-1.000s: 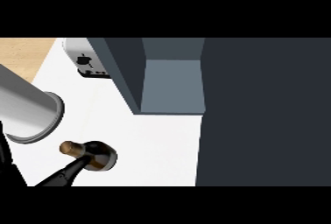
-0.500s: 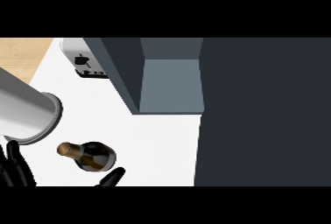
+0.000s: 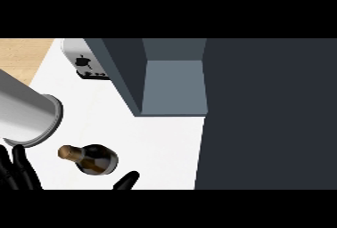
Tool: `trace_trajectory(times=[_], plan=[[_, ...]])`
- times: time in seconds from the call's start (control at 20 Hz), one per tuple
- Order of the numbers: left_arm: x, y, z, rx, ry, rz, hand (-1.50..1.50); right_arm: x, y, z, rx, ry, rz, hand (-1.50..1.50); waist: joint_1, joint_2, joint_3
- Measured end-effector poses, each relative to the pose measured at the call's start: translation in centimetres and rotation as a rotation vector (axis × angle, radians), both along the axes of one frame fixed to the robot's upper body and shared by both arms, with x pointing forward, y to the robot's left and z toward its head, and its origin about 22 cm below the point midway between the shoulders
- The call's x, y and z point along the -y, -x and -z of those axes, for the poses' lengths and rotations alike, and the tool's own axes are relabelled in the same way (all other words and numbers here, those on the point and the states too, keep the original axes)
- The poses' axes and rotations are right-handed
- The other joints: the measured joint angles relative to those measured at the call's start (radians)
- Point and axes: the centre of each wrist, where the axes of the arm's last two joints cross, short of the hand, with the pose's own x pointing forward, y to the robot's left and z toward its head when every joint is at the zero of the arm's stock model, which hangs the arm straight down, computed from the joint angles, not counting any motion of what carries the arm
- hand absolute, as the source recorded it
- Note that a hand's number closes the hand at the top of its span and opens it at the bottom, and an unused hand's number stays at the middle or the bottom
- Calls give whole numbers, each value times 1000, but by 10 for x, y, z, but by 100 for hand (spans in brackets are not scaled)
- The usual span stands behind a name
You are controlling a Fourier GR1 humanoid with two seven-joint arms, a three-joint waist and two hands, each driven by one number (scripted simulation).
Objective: Pick up the wine, place it into the cabinet and close the cabinet
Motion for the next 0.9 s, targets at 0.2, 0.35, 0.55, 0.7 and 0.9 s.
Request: trace_trajectory(times=[0.2, 0.35, 0.55, 0.7, 0.9], plan=[[2, -4, -5, -20, -9, -17, -150, -3, -1, -12, -4, -5, 11, -150, 0, 0, 0], [3, -9, -8, -36, -5, -32, -150, 0, -2, -21, 2, 3, 34, -150, -1, 0, -1], [3, -21, -8, -52, 8, -56, -150, -5, -2, -30, -6, -4, 28, -150, -2, 0, -1], [-1, -24, -10, -49, 19, -91, -150, -3, -1, -37, -1, 3, 47, -150, -3, 0, -2], [-1, -30, -6, -56, 21, -121, -150, 0, -1, -44, -1, 12, 65, -150, -3, -1, -2]])
